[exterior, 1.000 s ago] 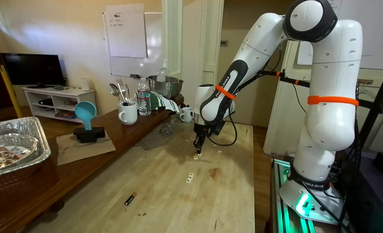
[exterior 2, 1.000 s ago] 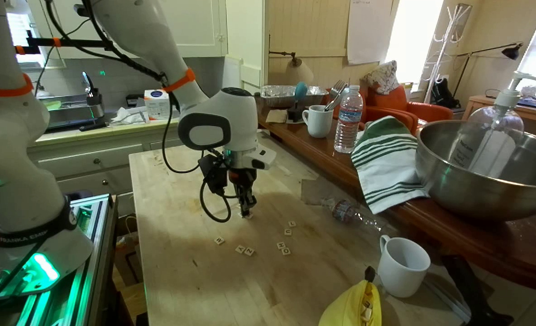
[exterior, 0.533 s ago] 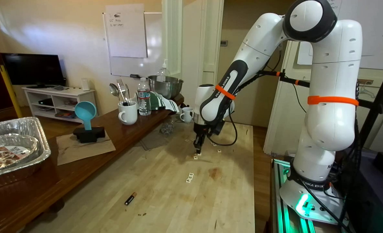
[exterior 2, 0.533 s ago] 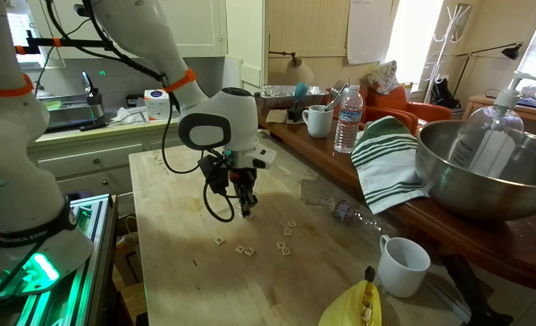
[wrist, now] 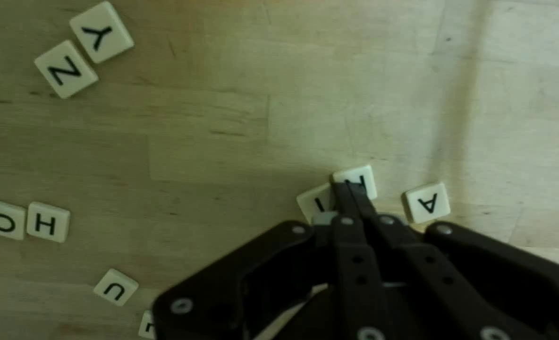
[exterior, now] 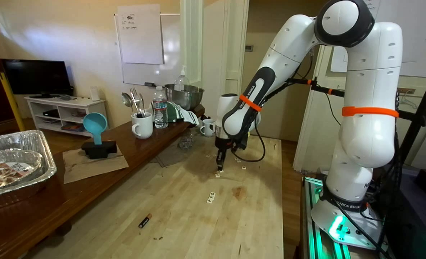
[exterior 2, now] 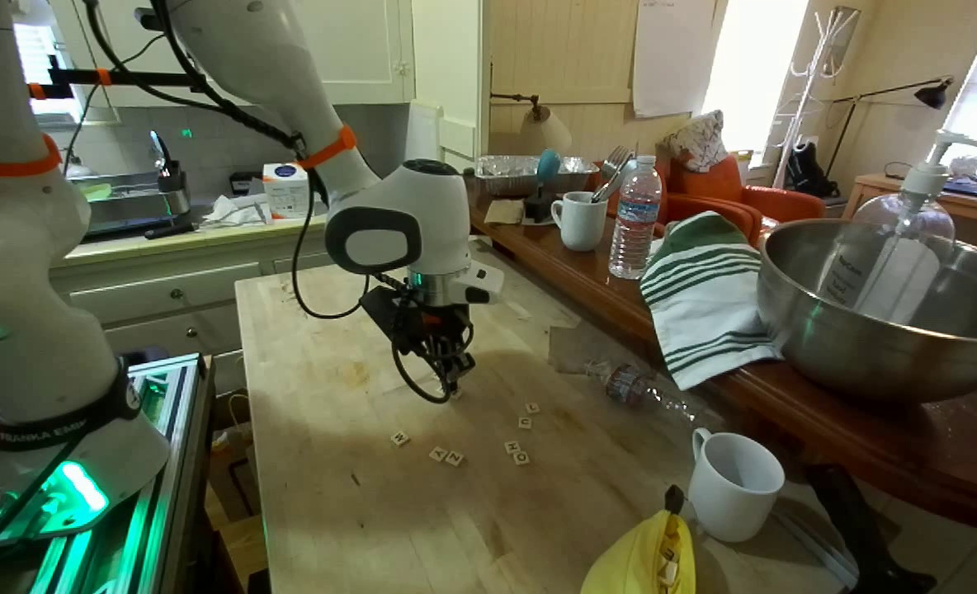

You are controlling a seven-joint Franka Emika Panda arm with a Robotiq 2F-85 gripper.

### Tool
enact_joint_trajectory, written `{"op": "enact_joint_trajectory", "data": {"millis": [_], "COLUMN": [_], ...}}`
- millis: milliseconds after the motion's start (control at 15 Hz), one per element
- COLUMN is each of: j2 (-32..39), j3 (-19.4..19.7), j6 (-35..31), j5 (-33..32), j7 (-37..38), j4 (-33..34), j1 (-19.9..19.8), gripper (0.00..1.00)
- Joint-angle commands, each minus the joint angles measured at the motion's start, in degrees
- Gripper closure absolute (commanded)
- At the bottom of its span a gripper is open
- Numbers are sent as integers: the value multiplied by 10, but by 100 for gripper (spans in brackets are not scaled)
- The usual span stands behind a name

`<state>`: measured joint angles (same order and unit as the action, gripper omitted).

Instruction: Move three letter blocks to the far left, then move three more to the left.

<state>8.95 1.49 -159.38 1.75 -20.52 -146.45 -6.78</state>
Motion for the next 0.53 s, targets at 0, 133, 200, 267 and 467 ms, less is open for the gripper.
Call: {"op": "enact_joint_trajectory", "data": {"millis": [0, 133, 200, 267, 467], "j2": [27, 29, 29, 29, 26], "j3": [-10, -14, -15, -17, -23], "j6": [-39, -46, -47, -46, -36], "j5": [11, 15, 15, 15, 25], "j7": [-42, -57, -63, -68, -82], "j4": [1, 1, 1, 1, 3], "j1": [-11, -15, -17, -18, -23], "gripper": [100, 100, 100, 100, 100]}}
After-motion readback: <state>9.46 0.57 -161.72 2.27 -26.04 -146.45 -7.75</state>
